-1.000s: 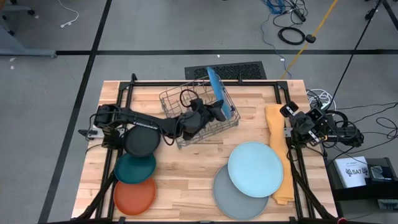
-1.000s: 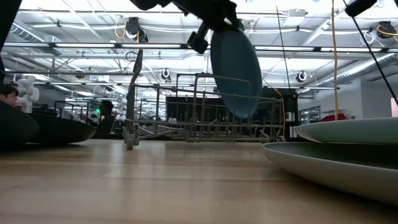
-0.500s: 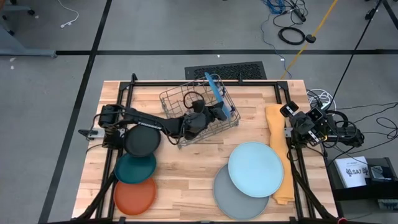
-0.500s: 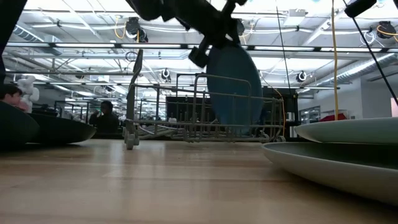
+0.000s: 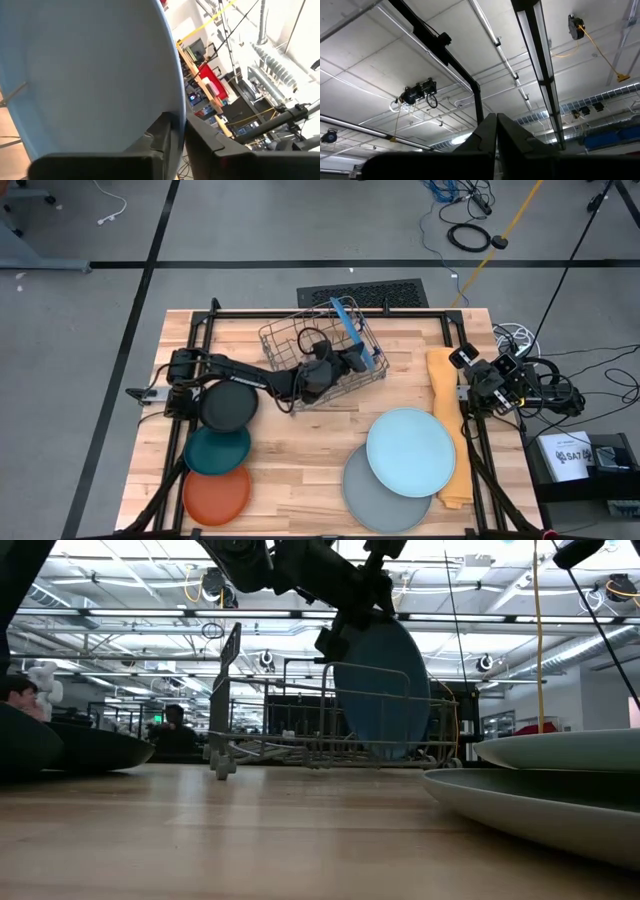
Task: Sort dishes
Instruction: Put the blue plate into the dish rack
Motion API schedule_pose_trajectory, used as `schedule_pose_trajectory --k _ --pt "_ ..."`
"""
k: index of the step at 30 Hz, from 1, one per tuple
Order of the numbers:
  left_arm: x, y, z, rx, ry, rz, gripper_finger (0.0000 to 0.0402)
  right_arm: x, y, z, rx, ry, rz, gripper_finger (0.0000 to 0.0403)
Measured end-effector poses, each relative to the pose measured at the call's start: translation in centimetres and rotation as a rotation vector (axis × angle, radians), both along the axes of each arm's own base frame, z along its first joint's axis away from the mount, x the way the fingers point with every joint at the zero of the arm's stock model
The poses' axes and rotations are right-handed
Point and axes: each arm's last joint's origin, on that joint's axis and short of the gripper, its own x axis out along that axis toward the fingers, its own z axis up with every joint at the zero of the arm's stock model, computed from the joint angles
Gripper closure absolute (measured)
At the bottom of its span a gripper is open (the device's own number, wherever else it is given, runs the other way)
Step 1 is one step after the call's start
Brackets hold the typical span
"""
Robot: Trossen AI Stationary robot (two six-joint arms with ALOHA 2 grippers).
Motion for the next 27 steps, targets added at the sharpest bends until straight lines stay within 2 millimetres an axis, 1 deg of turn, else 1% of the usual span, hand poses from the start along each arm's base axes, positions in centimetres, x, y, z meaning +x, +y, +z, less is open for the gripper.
schedule_pose_trajectory --k 5,8,11,14,22,25,27 --pt "0.0 0.2 0.2 0.0 -0.014 -0.009 0.0336 0.0 0.0 0.0 0.001 0.0 0.001 0.0397" --pt "0.2 0.5 0.4 0.003 -0.036 -0.07 0.0334 0.0 0.0 0.0 0.001 0.0 0.002 0.0397" --pt "0.2 0.8 0.4 0.005 -0.04 -0.126 0.0317 0.0 0.0 0.0 0.003 0.001 0.004 0.0397" --pt "0.3 0.9 0.6 0.022 -0.053 -0.169 0.0279 0.0 0.0 0.0 0.002 0.0 0.004 0.0397" --pt "0.3 0.9 1.6 0.132 -0.085 -0.231 0.0146 0.0 0.0 0.0 0.002 0.0 0.004 0.0397" --pt "0.2 0.9 2.0 0.183 -0.105 -0.26 0.0117 0.0 0.0 0.0 0.002 0.0 0.004 0.0397" --pt "0.2 1.0 2.1 0.194 -0.111 -0.278 0.0109 0.0 0.0 0.0 0.002 0.0 0.004 0.0397"
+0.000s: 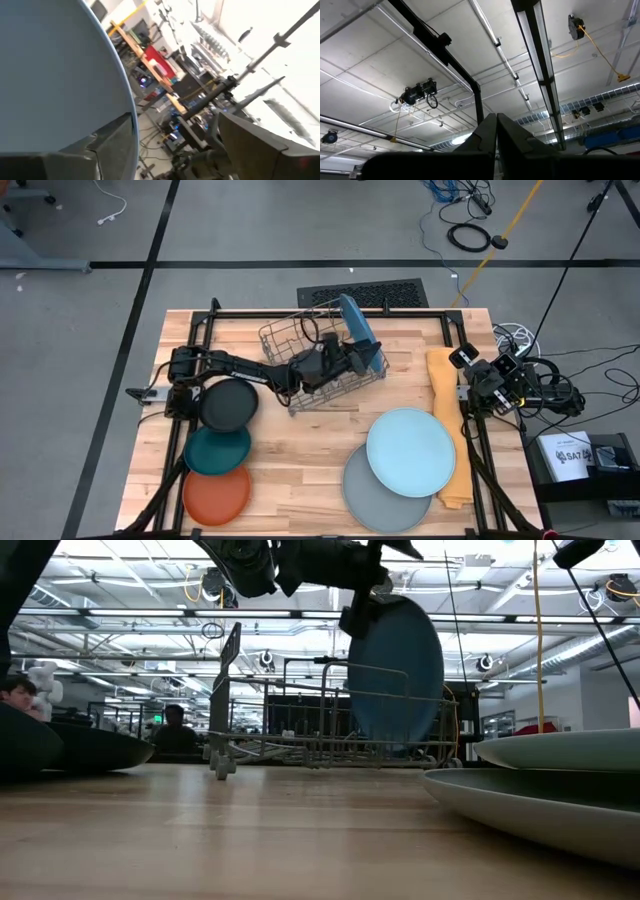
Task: Sort dishes
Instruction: Put the blue plate into the dish rack
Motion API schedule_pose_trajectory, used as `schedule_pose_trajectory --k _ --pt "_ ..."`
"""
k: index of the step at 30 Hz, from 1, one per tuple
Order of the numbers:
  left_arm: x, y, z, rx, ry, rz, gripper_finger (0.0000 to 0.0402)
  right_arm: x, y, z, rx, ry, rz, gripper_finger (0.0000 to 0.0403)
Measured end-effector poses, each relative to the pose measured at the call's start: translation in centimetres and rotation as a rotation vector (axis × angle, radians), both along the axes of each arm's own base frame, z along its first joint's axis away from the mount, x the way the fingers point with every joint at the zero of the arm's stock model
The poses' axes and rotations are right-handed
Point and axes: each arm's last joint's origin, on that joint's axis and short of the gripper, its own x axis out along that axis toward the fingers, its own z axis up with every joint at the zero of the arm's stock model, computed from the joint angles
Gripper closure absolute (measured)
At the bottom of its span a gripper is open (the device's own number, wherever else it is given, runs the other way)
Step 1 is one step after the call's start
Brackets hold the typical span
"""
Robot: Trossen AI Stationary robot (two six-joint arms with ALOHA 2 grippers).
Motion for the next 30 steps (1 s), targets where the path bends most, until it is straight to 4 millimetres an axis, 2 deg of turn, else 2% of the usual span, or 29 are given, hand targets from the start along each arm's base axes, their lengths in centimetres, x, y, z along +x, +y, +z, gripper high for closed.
schedule_pose_trajectory --k 6,14,24,30 --pt "0.0 0.9 -0.2 0.008 0.023 -0.023 0.0107 0.0 0.0 0.0 0.0 0.0 0.0 0.0397" --pt "0.3 2.5 -1.7 -0.051 0.274 -0.004 0.0107 0.0 0.0 0.0 0.0 0.0 0.0 0.0397" --pt "0.4 2.5 -2.0 -0.052 0.393 -0.005 0.0107 0.0 0.0 0.0 0.0 0.0 0.0 0.0397" --pt "0.9 2.3 -0.9 -0.01 0.517 -0.054 0.0107 0.0 0.0 0.0 0.0 0.002 0.0 0.0397"
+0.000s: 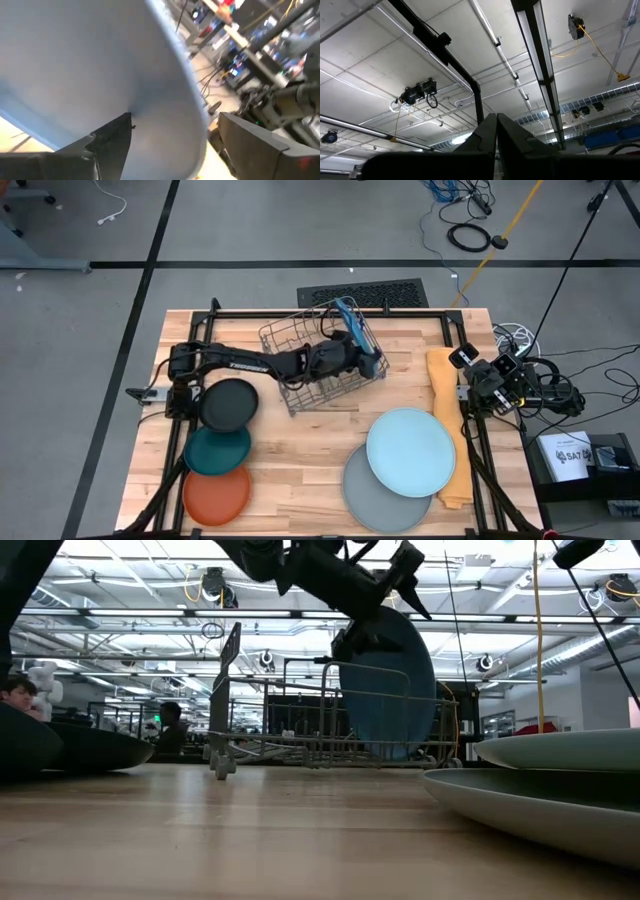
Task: Sort dishes
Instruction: Put the blue plate into the dish rack
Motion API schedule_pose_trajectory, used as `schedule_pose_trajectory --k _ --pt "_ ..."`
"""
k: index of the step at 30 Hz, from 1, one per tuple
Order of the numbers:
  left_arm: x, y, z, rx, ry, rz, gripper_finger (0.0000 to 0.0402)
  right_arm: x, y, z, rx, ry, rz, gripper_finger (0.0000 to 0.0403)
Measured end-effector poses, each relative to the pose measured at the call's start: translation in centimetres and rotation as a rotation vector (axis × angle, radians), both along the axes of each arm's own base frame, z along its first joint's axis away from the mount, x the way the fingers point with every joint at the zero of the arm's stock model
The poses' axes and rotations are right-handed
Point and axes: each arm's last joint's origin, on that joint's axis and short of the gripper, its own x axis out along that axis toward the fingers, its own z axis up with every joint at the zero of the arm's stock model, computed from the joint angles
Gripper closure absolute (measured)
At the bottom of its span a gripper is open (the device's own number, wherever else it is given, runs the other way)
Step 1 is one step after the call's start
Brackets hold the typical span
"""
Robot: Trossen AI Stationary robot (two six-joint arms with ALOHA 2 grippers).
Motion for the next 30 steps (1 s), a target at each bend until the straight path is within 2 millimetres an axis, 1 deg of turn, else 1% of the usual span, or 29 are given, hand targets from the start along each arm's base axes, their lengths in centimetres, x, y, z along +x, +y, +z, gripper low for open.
schedule_pose_trajectory --k 9,20,24,27,30 --pt "0.3 -0.4 2.6 0.084 0.152 -0.02 0.0107 0.0 0.0 0.0 0.0 0.001 0.0 0.0397" --pt "0.0 0.3 5.2 0.129 0.273 0.003 0.0107 0.0 0.0 0.0 0.0 0.002 0.0 0.0397" --pt "-0.3 1.1 5.8 0.143 0.311 0.009 0.0107 0.0 0.0 0.0 0.0 0.002 0.0 0.0397" --pt "-0.3 1.9 6.4 0.141 0.292 -0.006 0.0107 0.0 0.0 0.0 0.0 0.002 0.0 0.0397" --pt "-0.5 2.7 6.4 0.129 0.292 -0.015 0.0107 0.0 0.0 0.0 0.0 0.002 0.0 0.0397"
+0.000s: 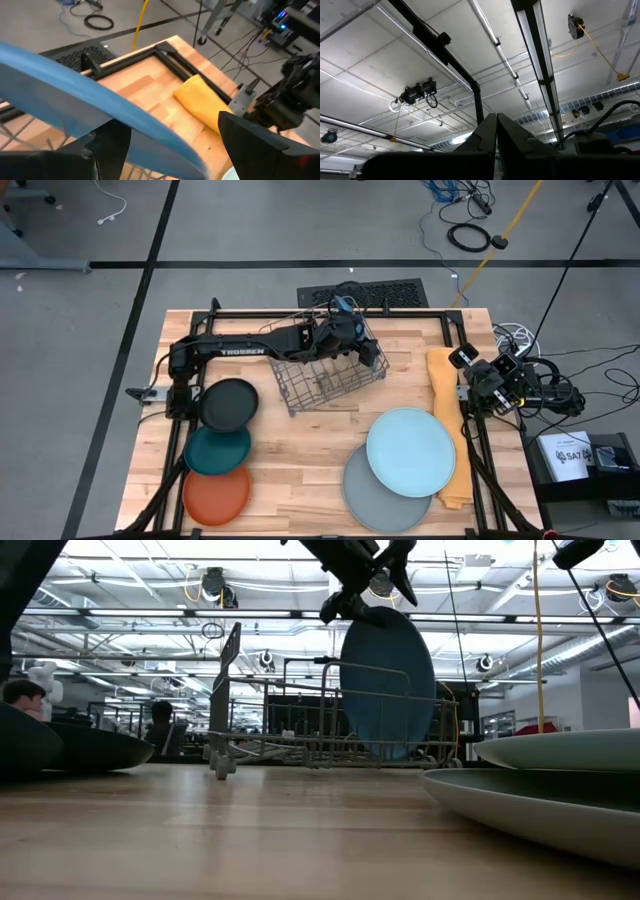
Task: Sort dishes
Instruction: Put the blue plate into the dish rack
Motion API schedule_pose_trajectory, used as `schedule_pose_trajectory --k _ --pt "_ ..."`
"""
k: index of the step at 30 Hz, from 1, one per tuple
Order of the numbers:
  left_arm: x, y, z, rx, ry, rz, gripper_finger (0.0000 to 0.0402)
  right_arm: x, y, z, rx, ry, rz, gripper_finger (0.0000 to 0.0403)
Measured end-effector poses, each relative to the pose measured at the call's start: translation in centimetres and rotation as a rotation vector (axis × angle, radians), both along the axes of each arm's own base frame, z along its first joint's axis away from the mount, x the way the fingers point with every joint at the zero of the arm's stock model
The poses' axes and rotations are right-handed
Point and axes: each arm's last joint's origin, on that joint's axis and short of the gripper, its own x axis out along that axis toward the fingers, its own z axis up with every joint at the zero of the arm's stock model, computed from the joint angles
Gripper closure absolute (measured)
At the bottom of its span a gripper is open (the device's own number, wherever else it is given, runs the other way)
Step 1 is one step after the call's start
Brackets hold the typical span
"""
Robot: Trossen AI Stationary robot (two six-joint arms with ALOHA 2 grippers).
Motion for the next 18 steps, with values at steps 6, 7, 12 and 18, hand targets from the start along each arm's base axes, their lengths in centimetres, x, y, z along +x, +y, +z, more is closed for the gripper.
schedule_pose_trajectory --k 6,7,12,18 --pt "0.0 0.7 0.2 0.025 -0.02 0.006 0.0107 0.0 0.0 0.0 0.0 0.0 0.0 0.0397" --pt "0.1 0.8 0.3 0.027 -0.031 0.006 0.0107 0.0 0.0 0.0 0.0 0.0 -0.001 0.0397" --pt "0.4 1.6 0.3 0.0 -0.083 -0.031 0.0107 0.0 0.0 0.0 -0.002 -0.001 -0.007 0.0397" --pt "1.3 2.2 -0.4 -0.018 -0.139 -0.083 0.0107 0.0 0.0 0.0 0.002 0.0 -0.002 0.0397"
